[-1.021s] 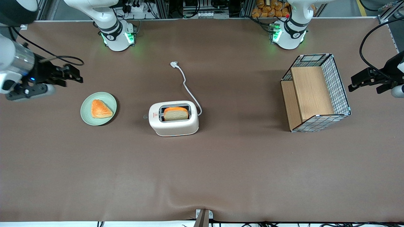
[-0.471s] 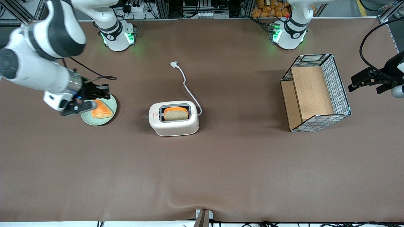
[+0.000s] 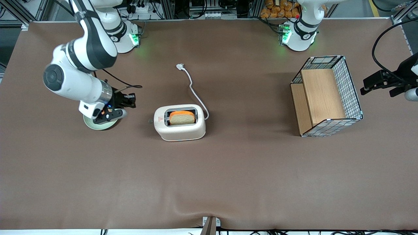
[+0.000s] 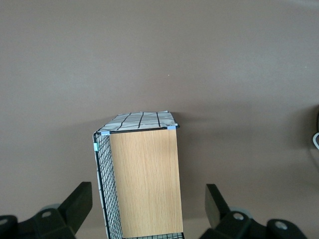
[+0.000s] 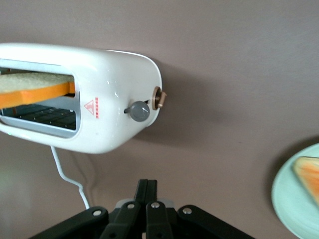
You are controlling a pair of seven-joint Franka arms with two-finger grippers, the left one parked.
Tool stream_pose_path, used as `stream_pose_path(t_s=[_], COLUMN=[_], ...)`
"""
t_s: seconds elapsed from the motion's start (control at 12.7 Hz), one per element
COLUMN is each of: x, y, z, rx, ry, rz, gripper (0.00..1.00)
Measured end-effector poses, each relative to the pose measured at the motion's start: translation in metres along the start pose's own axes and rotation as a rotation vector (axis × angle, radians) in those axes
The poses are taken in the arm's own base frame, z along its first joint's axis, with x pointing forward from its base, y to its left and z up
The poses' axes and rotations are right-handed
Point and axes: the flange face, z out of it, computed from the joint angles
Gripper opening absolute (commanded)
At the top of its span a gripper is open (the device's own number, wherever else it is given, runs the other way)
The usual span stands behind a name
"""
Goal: Press toaster button with right arm
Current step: 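Bring the closed right gripper onto the toaster's side lever, then push the toaster lever down with the right gripper and hold it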
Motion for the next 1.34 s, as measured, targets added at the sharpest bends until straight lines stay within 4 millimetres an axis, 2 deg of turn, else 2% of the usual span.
stream_pose_path(t_s=[0.55,1.34], x=[0.026,0.035], y=[0.000,-0.006], z=[0.053,0.063], rx=[0.026,0.057], ry=[0.074,0.127], rz=[0.021,0.038], gripper=[0.00,0.00])
